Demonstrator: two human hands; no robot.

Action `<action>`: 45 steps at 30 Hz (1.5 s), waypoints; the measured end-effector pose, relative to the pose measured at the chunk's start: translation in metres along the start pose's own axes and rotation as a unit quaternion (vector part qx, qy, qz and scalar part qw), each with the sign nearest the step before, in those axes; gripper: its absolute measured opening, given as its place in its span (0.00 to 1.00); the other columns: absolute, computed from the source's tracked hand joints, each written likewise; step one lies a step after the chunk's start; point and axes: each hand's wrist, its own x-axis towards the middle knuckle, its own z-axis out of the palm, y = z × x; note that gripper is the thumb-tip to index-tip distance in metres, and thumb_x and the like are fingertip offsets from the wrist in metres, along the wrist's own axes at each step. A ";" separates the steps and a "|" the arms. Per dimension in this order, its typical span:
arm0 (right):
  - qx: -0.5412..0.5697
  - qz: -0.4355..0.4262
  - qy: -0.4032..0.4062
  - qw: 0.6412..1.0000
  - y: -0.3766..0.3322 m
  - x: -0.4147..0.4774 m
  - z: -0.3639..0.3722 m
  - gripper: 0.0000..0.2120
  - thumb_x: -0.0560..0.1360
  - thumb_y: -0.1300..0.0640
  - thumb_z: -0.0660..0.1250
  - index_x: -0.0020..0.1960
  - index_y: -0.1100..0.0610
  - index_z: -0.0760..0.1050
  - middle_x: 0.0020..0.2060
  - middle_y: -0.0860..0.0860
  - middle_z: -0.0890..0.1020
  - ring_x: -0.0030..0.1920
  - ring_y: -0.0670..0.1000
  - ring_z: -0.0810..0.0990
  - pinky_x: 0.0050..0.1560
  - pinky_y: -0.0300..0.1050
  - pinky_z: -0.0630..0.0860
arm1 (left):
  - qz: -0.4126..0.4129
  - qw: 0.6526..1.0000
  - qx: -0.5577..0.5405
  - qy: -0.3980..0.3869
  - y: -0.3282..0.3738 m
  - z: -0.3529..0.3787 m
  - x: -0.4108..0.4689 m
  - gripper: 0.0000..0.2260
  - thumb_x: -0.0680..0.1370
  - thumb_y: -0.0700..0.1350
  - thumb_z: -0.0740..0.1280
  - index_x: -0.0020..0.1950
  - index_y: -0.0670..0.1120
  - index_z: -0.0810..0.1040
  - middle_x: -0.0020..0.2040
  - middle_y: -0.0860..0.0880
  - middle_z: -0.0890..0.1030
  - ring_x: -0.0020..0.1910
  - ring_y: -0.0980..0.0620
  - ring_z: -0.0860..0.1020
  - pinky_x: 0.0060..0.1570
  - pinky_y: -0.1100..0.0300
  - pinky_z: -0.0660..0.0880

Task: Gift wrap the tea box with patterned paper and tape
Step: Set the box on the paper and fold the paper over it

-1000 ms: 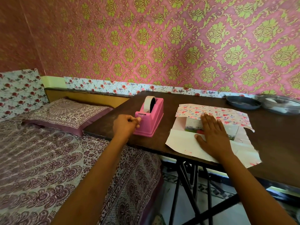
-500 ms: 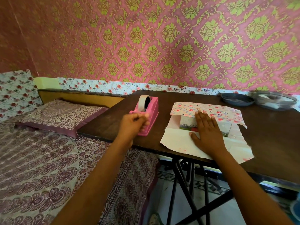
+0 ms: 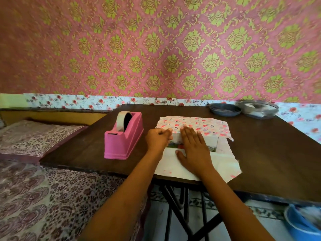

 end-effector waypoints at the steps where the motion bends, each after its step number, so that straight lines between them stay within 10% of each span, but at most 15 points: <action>1: 0.001 0.000 -0.001 1.000 0.000 0.000 0.000 0.34 0.79 0.44 0.52 0.76 0.55 0.39 0.76 0.53 0.43 0.76 0.52 0.41 0.69 0.44 0.30 | 0.000 1.000 0.005 0.001 -0.001 0.000 0.001 0.06 0.76 0.45 0.67 0.42 0.43 0.78 0.42 0.46 0.81 0.41 0.51 0.79 0.39 0.63 0.74; 11: 0.008 0.000 -0.001 1.000 0.001 0.000 0.001 0.34 0.79 0.44 0.53 0.76 0.54 0.38 0.76 0.52 0.42 0.76 0.51 0.40 0.68 0.43 0.29 | -0.009 0.998 0.059 -0.006 -0.008 -0.001 0.012 0.10 0.76 0.47 0.68 0.42 0.40 0.79 0.36 0.47 0.80 0.30 0.54 0.74 0.34 0.65 0.72; 20: -0.002 -0.003 -0.015 1.000 0.001 -0.002 0.000 0.34 0.78 0.44 0.52 0.76 0.55 0.38 0.76 0.52 0.42 0.76 0.51 0.40 0.68 0.43 0.28 | -0.013 0.948 0.318 0.024 -0.023 -0.011 0.018 0.32 0.68 0.68 0.65 0.49 0.38 0.80 0.44 0.42 0.83 0.45 0.42 0.81 0.41 0.56 0.72; 26: 0.001 -0.003 -0.018 1.000 0.001 -0.001 0.002 0.37 0.71 0.42 0.44 0.76 0.55 0.40 0.76 0.53 0.44 0.76 0.51 0.41 0.68 0.43 0.29 | 0.067 0.874 0.481 0.018 -0.011 -0.023 0.011 0.15 0.74 0.53 0.69 0.52 0.43 0.77 0.49 0.44 0.81 0.48 0.45 0.79 0.42 0.56 0.73; 30: 0.010 0.000 -0.015 1.000 0.001 0.000 0.002 0.36 0.74 0.41 0.47 0.76 0.54 0.39 0.76 0.53 0.43 0.76 0.52 0.41 0.68 0.43 0.28 | 0.238 0.903 0.358 0.014 -0.019 -0.038 0.001 0.07 0.75 0.46 0.68 0.38 0.47 0.74 0.34 0.51 0.76 0.34 0.54 0.73 0.35 0.65 0.66; 36: 0.001 0.003 -0.025 1.000 0.001 0.000 -0.001 0.34 0.79 0.43 0.52 0.76 0.54 0.37 0.76 0.52 0.40 0.76 0.51 0.39 0.67 0.44 0.28 | 0.373 0.833 0.402 -0.065 -0.016 -0.024 0.007 0.16 0.79 0.48 0.61 0.65 0.44 0.75 0.64 0.47 0.77 0.64 0.50 0.74 0.64 0.63 0.65; 45: 0.008 -0.007 -0.015 1.000 0.004 0.001 0.005 0.37 0.71 0.42 0.44 0.76 0.55 0.40 0.76 0.53 0.44 0.76 0.51 0.42 0.68 0.43 0.29 | 0.394 0.708 0.584 -0.045 -0.027 -0.021 0.019 0.26 0.78 0.58 0.52 0.74 0.48 0.63 0.73 0.49 0.67 0.73 0.48 0.61 0.73 0.50 0.48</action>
